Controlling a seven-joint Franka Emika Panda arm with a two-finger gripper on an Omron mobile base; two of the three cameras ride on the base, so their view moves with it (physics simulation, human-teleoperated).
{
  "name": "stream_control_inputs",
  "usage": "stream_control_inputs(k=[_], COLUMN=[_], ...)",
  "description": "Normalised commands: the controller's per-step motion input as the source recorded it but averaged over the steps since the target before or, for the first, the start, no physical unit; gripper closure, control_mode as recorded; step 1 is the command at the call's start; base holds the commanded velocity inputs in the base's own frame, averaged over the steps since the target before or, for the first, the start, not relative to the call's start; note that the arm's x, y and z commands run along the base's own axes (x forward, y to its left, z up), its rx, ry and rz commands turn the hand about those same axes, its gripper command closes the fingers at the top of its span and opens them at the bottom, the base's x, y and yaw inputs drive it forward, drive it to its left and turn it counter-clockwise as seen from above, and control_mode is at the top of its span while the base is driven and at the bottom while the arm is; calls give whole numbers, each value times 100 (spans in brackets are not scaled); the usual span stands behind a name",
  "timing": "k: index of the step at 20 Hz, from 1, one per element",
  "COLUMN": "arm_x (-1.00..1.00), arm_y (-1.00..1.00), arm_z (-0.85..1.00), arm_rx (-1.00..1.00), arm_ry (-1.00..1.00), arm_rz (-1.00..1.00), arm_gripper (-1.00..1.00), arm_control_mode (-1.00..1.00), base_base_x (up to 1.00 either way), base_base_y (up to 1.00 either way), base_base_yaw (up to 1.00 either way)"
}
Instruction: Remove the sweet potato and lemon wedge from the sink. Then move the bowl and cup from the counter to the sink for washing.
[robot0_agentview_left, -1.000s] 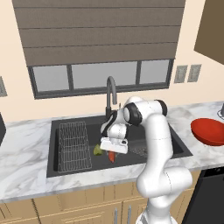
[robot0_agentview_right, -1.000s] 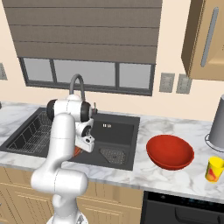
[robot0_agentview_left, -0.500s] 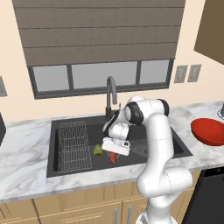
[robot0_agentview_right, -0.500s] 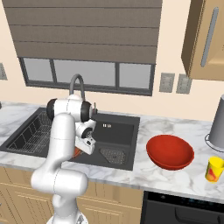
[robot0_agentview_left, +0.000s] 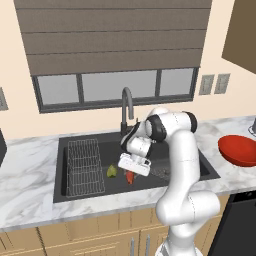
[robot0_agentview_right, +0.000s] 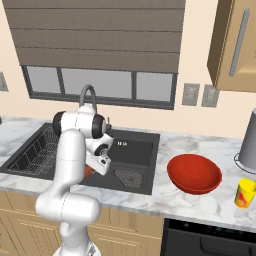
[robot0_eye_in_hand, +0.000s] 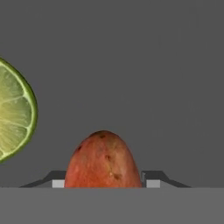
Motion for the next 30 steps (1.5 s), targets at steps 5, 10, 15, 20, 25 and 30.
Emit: stream_control_inputs(k=[5, 10, 15, 20, 25, 30], arm_x=[-2, -3, 0, 0, -1, -8], arm_y=[-12, -17, -18, -18, -18, -15], arm_z=[23, 22, 27, 33, 34, 30], arm_rx=[10, 10, 8, 7, 7, 4], arm_ry=[0, 0, 0, -2, 0, 0], arm_rz=[0, 0, 0, 0, 0, 0], arm_gripper=[100, 100, 100, 100, 100, 100], arm_control_mode=[-100, -100, -100, -100, -100, -100], base_base_x=[0, 0, 0, 0, 0, 0], base_base_y=[0, 0, 0, 0, 0, 0], base_base_yaw=[0, 0, 0, 0, 0, 0])
